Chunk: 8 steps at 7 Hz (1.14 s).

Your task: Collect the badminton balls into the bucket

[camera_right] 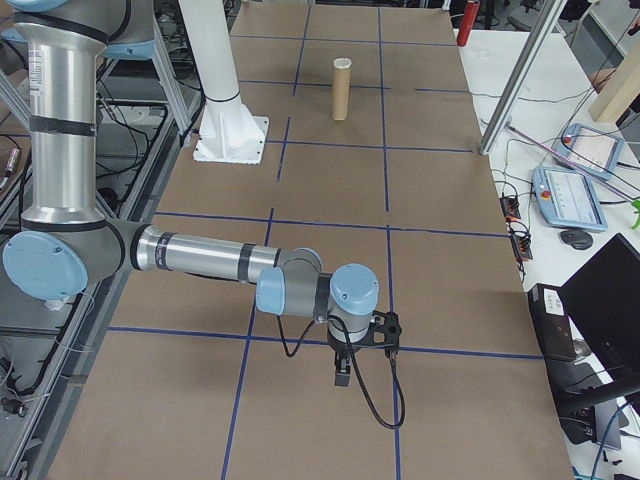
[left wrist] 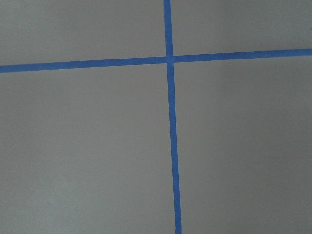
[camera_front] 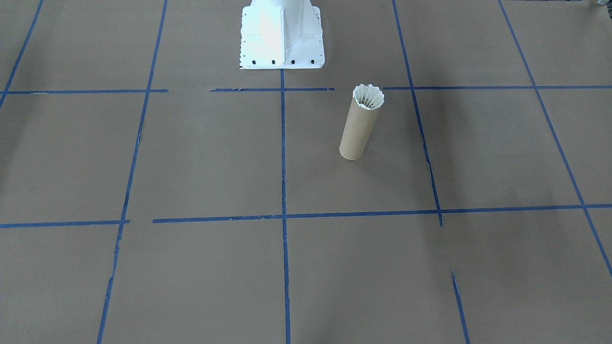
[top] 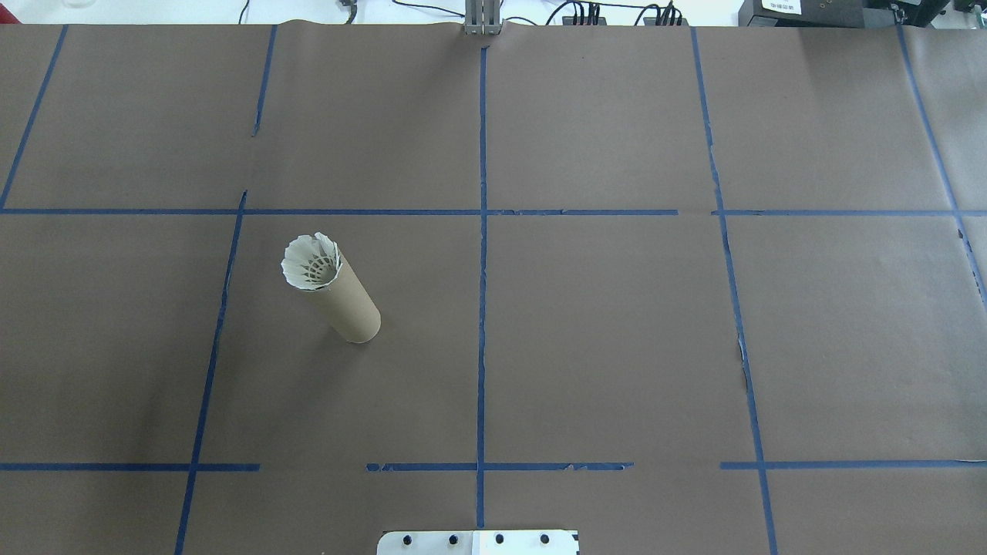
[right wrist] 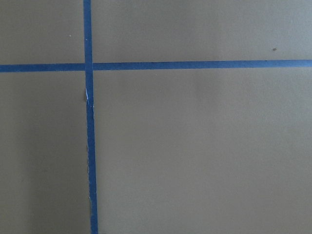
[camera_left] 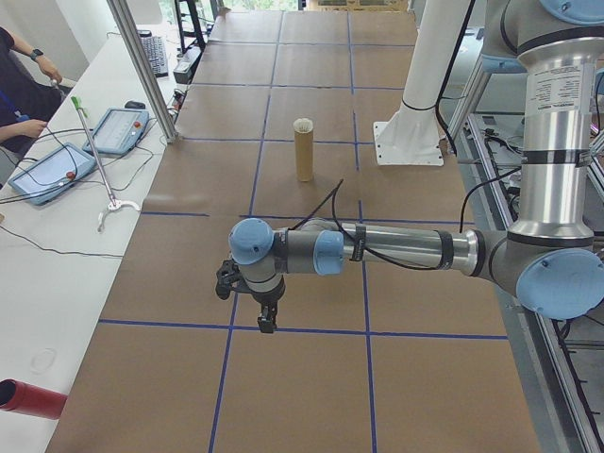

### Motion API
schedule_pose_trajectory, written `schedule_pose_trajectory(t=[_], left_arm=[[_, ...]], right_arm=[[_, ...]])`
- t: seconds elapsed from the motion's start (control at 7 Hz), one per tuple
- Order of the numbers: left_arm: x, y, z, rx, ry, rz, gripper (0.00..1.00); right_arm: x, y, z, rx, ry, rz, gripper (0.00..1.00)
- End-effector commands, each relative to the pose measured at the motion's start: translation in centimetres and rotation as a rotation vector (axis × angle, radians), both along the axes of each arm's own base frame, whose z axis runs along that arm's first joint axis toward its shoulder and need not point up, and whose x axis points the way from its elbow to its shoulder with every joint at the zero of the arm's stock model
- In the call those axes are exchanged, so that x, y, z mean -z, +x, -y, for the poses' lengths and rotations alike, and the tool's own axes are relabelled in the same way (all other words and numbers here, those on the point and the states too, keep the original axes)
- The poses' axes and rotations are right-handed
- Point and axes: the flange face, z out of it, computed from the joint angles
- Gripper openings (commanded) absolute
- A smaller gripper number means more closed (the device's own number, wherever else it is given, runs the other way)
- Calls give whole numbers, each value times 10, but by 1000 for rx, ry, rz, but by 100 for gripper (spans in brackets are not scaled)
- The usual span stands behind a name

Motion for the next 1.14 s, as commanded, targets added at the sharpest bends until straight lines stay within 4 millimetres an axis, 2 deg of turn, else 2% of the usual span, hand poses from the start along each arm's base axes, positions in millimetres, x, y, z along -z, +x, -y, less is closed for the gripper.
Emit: schedule_pose_trajectory(t=[0.0,0.43,0.71,1.0], left_arm=[[7,-15,-2,-30,72,8,100],[7,-16,0,-23,65,10,100],[2,-19,-9,-18,52,7,100],[0,-18,-9,-19,48,8,100]], right_arm=[[0,0,0,0,0,0,100],[0,0,0,0,0,1,100],[-1,0,-1,0,-1,0,100],[0,0,0,0,0,0,100]])
